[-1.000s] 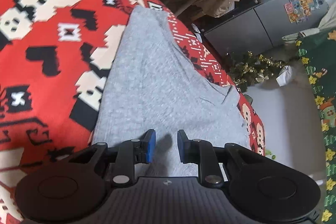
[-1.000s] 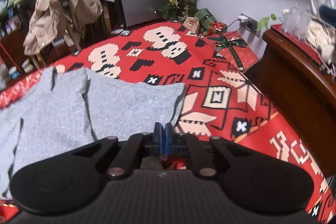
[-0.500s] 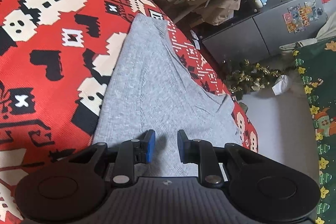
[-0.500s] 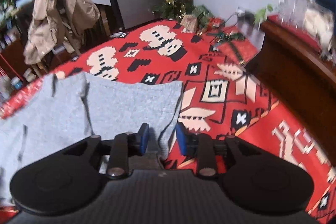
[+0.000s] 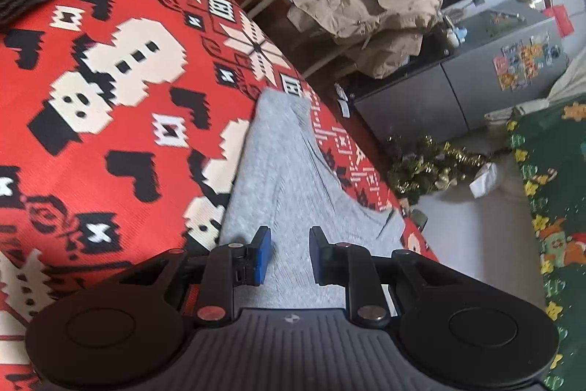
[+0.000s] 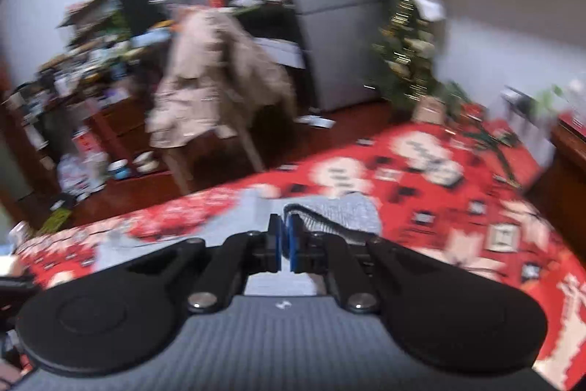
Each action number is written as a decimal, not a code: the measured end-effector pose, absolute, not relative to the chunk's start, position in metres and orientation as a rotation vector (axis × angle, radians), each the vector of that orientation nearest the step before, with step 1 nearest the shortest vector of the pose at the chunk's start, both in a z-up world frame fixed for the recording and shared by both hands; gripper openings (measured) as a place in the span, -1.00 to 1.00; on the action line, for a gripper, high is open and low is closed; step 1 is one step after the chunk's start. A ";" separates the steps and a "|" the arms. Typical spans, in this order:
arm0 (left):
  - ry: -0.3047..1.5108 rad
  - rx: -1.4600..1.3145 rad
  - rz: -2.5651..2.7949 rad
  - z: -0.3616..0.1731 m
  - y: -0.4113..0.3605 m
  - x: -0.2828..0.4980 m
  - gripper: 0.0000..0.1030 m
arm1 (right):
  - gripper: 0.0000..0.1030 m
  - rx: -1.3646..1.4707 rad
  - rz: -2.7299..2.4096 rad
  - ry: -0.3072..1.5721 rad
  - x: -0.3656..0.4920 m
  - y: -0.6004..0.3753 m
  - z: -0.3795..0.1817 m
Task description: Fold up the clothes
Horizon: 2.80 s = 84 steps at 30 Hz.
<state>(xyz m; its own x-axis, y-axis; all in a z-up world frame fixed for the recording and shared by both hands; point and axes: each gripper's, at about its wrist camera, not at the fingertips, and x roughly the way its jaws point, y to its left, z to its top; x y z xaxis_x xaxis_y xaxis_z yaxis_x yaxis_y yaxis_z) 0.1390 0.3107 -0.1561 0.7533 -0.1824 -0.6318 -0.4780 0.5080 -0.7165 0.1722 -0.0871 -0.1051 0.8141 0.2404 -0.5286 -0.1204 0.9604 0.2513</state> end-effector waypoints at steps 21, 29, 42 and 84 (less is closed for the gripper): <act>0.739 -0.997 0.097 -0.153 0.297 0.148 -0.51 | -0.22 -0.048 0.500 0.634 0.124 0.039 -0.127; 0.767 -0.891 -0.004 -0.154 0.268 0.162 -0.51 | -0.21 0.199 0.358 0.675 0.163 -0.047 -0.126; 0.842 -0.627 -0.077 -0.160 0.213 0.176 -0.38 | -0.21 0.395 0.326 0.736 0.195 -0.111 -0.149; 0.924 -0.626 0.036 -0.153 0.215 0.158 -0.98 | -0.95 0.379 0.618 0.901 0.262 0.023 -0.144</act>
<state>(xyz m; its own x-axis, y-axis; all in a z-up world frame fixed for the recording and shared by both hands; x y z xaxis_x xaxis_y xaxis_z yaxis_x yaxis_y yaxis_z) 0.1577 0.2154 -0.1529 0.6150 -0.2314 -0.7538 -0.2896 0.8229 -0.4888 0.2617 0.0232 -0.1436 0.4666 0.6417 -0.6086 -0.3366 0.7652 0.5488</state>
